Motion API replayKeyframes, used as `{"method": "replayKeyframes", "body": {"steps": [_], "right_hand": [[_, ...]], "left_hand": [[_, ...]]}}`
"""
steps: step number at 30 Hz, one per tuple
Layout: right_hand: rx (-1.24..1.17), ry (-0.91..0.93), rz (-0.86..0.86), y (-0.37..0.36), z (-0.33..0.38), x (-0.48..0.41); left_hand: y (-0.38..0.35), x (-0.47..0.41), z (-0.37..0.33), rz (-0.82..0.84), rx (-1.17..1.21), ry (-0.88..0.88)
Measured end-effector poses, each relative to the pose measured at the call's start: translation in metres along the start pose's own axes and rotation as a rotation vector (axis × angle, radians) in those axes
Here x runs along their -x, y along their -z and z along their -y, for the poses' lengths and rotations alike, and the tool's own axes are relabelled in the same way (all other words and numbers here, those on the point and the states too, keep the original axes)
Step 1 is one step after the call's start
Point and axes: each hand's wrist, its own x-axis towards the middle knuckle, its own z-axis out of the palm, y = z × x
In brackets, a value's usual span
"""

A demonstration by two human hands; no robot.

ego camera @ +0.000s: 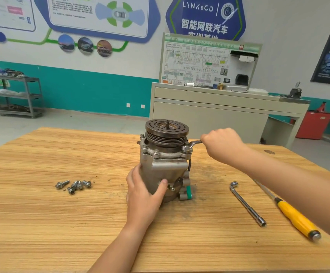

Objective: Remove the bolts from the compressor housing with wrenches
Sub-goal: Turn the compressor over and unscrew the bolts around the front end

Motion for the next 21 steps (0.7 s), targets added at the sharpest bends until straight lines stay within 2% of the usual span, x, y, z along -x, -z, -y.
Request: {"method": "replayKeyframes", "body": {"steps": [7, 12, 13, 15, 17, 19, 21], "right_hand": [[-0.339, -0.073, -0.179, -0.035, 0.016, -0.025], [-1.159, -0.361, -0.522, -0.029, 0.003, 0.021], [-1.214, -0.372, -0.553, -0.024, 0.002, 0.033], [-1.038, -0.27, -0.537, -0.017, 0.004, 0.053], [-0.701, -0.153, -0.392, -0.011, 0.007, 0.067], [-0.469, -0.166, -0.232, -0.003, 0.01, 0.074], [-0.358, -0.214, -0.137, 0.007, 0.013, 0.075]], "left_hand": [[0.001, 0.001, -0.001, 0.006, -0.003, 0.004], [0.0, 0.003, -0.003, -0.011, -0.022, 0.001], [-0.001, 0.003, -0.004, -0.011, -0.023, 0.004], [-0.001, 0.003, -0.004, -0.009, -0.025, 0.003], [0.0, 0.003, -0.004, -0.01, -0.028, -0.002], [0.0, 0.003, -0.004, -0.014, -0.031, -0.005], [0.0, 0.003, -0.004, -0.015, -0.035, -0.008]]}}
